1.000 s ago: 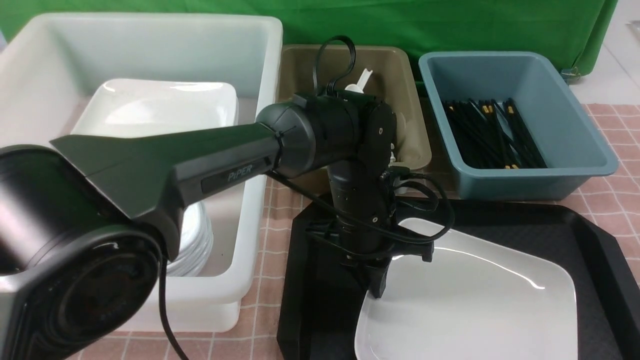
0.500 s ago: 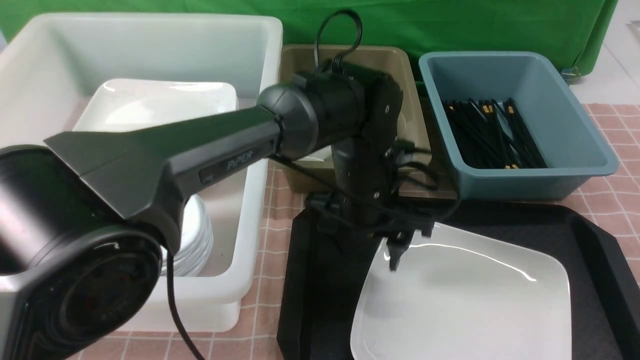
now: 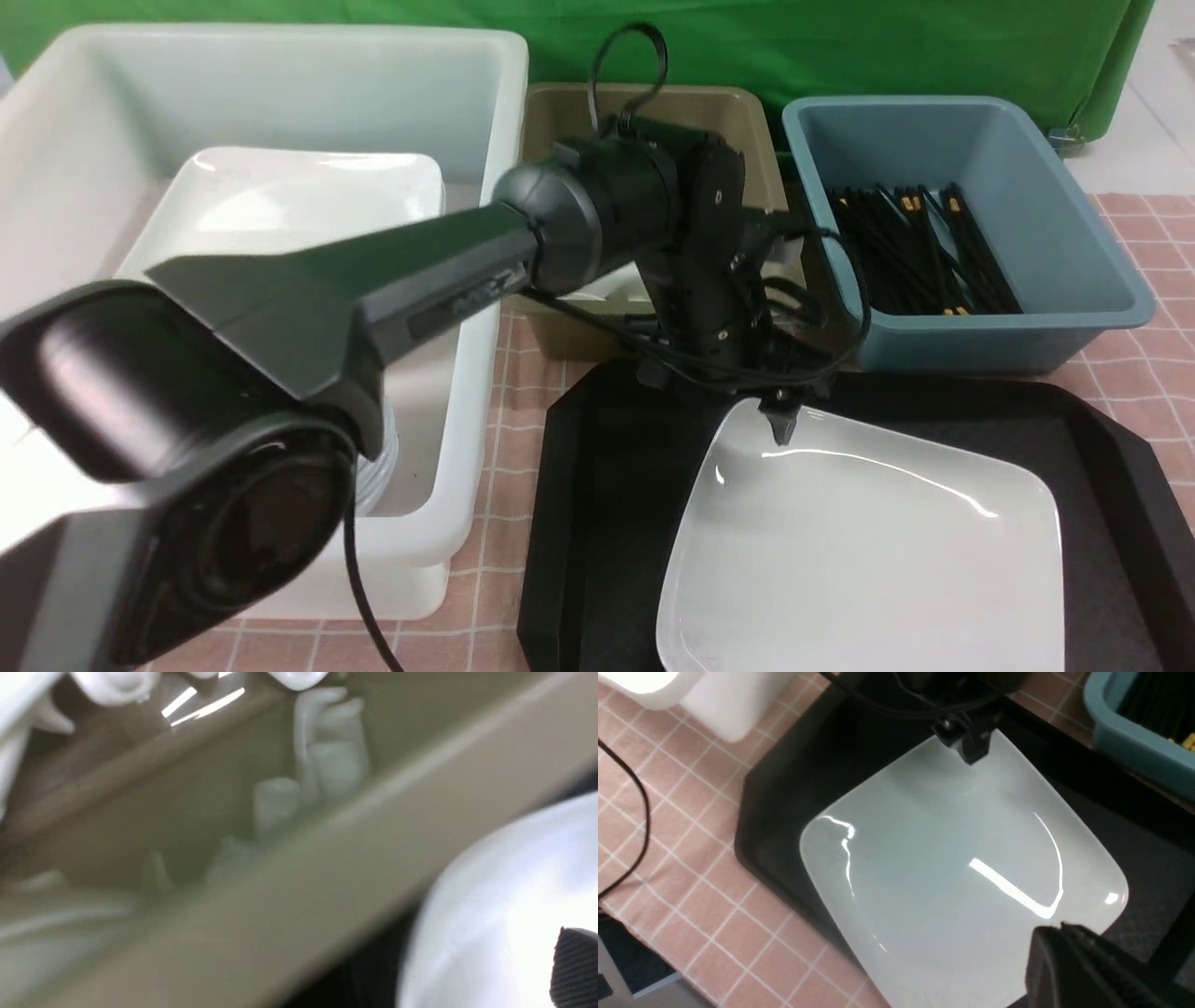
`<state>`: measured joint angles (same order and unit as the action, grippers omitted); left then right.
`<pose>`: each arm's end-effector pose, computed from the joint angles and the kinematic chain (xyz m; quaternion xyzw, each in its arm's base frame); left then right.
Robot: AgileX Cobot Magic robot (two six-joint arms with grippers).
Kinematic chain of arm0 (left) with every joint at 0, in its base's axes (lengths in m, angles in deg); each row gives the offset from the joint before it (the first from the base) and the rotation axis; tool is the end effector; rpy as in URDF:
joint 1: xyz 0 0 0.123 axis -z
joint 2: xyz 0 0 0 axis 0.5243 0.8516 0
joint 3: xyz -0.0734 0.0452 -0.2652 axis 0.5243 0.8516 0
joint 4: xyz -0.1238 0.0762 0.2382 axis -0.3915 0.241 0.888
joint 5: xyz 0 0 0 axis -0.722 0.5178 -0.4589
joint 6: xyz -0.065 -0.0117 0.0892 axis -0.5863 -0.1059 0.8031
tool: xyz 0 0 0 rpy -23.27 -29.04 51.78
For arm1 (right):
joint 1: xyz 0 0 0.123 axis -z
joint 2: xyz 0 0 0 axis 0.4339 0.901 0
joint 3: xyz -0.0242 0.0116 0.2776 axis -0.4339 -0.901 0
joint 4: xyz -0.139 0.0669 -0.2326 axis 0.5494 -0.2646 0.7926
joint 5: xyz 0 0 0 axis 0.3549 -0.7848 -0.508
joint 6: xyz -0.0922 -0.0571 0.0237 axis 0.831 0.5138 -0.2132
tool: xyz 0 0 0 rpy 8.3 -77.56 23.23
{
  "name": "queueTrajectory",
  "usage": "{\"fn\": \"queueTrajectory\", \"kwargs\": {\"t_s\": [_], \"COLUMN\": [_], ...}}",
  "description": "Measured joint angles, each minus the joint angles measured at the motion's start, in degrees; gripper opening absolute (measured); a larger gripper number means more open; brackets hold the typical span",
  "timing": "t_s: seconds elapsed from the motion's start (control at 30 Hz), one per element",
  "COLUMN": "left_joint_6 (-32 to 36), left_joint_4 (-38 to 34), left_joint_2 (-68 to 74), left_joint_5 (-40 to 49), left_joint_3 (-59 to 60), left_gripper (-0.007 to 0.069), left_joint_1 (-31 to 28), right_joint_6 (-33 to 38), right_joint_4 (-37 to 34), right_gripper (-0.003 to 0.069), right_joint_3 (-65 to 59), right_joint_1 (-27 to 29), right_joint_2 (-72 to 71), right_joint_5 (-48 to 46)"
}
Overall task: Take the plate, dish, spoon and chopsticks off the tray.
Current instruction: Use the left arm to grab a plate from the dinner plate
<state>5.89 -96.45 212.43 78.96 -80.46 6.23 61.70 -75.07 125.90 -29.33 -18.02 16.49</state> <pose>0.4066 -0.3362 0.1464 0.2089 0.9594 -0.1415 0.1264 0.2199 0.0460 0.3978 -0.2717 0.8818 0.0702 0.3791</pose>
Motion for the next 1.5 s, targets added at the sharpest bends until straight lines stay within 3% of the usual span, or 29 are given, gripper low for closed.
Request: {"fn": "queueTrajectory", "kwargs": {"t_s": [0.3,0.43,0.53,0.57,0.6,0.63,0.67,0.87,1.17,1.5], "left_joint_6": [3.3,4.5,4.6,4.6,4.6,5.0,5.0,5.1,11.8,12.9], "left_joint_4": [-2.7,-3.4,-3.2,-3.3,-3.4,-4.0,-5.3,-6.0,-10.8,-9.9], "left_joint_2": [2.1,2.8,2.8,2.9,2.9,3.0,3.0,2.4,-9.4,-17.1], "left_joint_5": [-3.7,-3.7,-3.7,-3.6,-3.5,-3.3,-3.1,-1.5,0.8,1.7], "left_joint_3": [0.0,-0.4,-0.4,-0.4,-0.4,-0.4,-0.4,-0.4,-0.4,-0.1], "left_gripper": [0.0557,0.0506,0.0419,0.0298,0.0298,0.0217,0.0188,0.0161,0.0015,0.0013], "left_joint_1": [-0.2,-0.2,-0.2,-0.2,-0.2,-0.2,-0.3,-0.3,-0.3,-0.2], "right_joint_6": [0.2,0.2,0.2,0.2,0.2,0.2,0.2,0.2,0.4,0.4], "right_joint_4": [-0.6,-0.6,-0.6,-0.6,-0.6,-0.6,-0.6,-0.6,-0.6,-0.8], "right_gripper": [0.003,0.003,0.003,0.003,0.003,0.003,0.003,0.003,0.003,0.003], "right_joint_3": [0.0,0.0,0.0,0.0,0.0,0.0,0.0,0.0,2.8,10.2], "right_joint_1": [0.0,0.0,0.0,0.0,0.0,0.0,0.0,0.0,0.0,0.0], "right_joint_2": [0.0,0.0,0.0,0.0,0.0,0.0,0.0,0.0,0.0,0.0], "right_joint_5": [0.1,0.2,0.2,0.2,0.2,0.2,0.2,0.2,0.2,0.0]}}
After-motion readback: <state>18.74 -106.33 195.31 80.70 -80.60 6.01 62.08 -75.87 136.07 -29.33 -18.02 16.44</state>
